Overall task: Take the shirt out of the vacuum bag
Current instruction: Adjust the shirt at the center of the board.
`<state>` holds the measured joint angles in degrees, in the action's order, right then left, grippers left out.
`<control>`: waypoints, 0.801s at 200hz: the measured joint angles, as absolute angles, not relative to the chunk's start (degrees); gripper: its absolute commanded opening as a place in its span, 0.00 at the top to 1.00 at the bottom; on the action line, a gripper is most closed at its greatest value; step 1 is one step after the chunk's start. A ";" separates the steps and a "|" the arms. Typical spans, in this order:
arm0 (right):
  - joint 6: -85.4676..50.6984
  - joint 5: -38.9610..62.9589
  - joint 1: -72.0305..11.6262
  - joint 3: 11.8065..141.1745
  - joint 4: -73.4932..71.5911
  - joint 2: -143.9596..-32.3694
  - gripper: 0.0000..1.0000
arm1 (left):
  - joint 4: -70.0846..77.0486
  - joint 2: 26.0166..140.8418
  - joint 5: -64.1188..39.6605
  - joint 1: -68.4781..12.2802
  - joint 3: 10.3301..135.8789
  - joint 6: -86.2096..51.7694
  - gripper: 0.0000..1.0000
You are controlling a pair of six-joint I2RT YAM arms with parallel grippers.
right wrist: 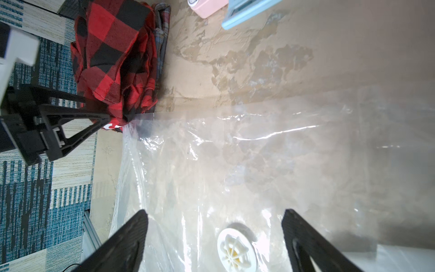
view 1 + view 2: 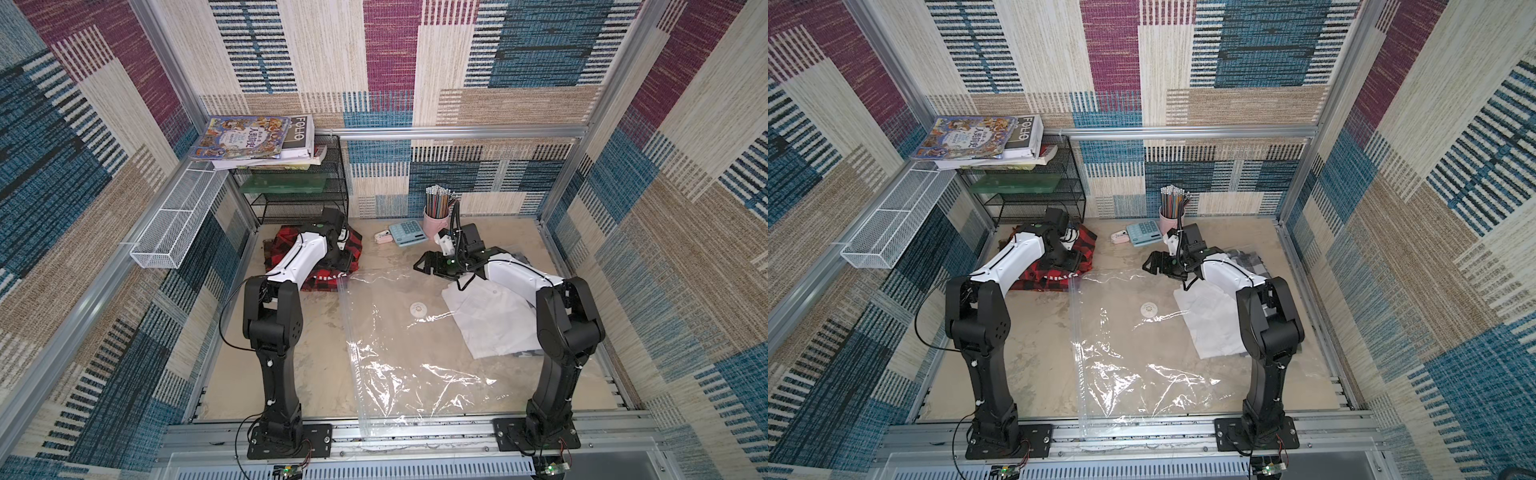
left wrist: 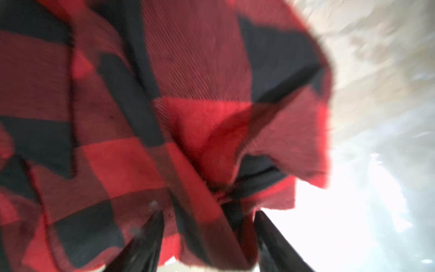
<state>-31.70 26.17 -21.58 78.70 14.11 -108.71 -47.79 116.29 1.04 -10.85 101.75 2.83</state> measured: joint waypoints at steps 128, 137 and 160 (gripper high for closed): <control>-31.59 30.33 -25.32 92.33 14.33 -118.26 0.09 | -40.75 116.75 -9.02 -1.89 101.60 -8.56 0.32; -32.27 31.22 -25.34 94.39 13.50 -120.42 0.09 | -40.47 117.95 -8.71 -1.43 101.36 -9.06 0.32; -34.28 33.17 -25.96 100.51 11.46 -126.13 0.08 | -40.73 119.85 -5.58 0.93 99.98 -10.55 0.32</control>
